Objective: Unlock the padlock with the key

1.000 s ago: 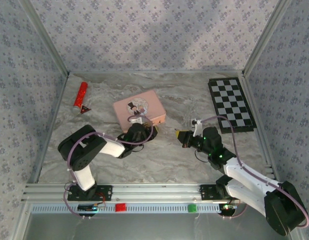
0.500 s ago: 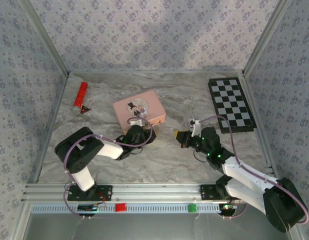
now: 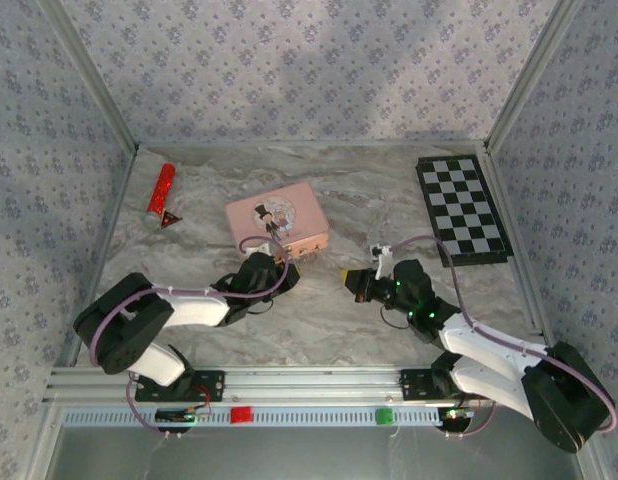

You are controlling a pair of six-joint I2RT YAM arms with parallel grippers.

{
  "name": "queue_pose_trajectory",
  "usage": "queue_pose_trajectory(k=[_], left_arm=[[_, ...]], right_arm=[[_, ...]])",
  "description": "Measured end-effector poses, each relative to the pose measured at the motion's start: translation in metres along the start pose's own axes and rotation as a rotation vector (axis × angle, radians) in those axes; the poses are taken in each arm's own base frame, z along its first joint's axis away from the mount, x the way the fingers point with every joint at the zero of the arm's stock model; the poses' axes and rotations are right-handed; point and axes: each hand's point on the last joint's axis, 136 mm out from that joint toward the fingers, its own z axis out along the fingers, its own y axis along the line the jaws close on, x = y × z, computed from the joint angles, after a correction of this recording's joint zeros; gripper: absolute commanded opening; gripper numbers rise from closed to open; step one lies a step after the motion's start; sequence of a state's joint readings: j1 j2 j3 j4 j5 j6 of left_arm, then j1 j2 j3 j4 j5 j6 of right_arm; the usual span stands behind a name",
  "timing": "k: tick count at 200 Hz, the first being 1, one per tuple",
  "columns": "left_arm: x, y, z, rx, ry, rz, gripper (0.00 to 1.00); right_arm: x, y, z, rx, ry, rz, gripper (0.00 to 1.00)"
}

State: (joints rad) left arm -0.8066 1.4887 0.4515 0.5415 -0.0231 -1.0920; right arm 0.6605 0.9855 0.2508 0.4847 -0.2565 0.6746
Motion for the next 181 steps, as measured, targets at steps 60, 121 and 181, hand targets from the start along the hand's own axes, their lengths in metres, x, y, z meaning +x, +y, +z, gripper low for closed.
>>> queue_pose_trajectory(k=[60, 121, 181], left_arm=[[0.0, -0.01, 0.014, 0.054, 0.018, -0.108, 0.09], [-0.003, -0.024, 0.016, 0.092, 0.022, -0.209, 0.05], [-0.009, -0.034, 0.023, 0.15, -0.024, -0.251, 0.03]], right_arm=[[0.031, -0.001, 0.019, -0.022, 0.063, 0.106, 0.0], [0.04, -0.013, 0.042, -0.052, 0.075, 0.265, 0.0], [0.036, -0.023, 0.062, -0.096, 0.041, 0.406, 0.0]])
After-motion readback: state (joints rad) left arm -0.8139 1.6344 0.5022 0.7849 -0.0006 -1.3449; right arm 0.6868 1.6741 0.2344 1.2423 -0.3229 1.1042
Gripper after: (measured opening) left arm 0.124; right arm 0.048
